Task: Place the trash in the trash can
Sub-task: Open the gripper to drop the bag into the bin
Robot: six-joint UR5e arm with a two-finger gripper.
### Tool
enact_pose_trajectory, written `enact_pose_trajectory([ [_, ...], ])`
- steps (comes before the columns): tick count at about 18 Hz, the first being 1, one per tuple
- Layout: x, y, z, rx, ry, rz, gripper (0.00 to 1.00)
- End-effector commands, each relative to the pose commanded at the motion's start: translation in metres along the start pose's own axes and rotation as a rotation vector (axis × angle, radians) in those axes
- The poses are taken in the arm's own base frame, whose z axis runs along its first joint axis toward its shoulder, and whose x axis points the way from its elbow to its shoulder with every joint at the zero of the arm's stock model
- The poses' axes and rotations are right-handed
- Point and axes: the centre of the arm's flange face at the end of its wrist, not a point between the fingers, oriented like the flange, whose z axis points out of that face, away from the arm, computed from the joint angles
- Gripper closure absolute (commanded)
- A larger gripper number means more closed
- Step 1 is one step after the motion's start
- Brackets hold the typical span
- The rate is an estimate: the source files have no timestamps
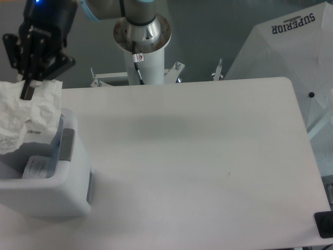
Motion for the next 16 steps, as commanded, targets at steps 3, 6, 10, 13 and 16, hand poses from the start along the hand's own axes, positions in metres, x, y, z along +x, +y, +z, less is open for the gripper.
enact_pose_trajectory([
  [3,-0.002,0.006,0.012,-0.019,0.010,-0.010,0.90],
  [6,-0.005,0.015,0.035,-0.051,0.031,-0.017,0.90],
  [10,-0.010,0.019,0.052,-0.072,0.042,-0.024,0.24],
  [13,-0.012,0.013,0.046,-0.061,0.029,-0.019,0.00],
  [16,-0.023,0.017,0.037,-0.061,-0.001,-0.069,0.00],
])
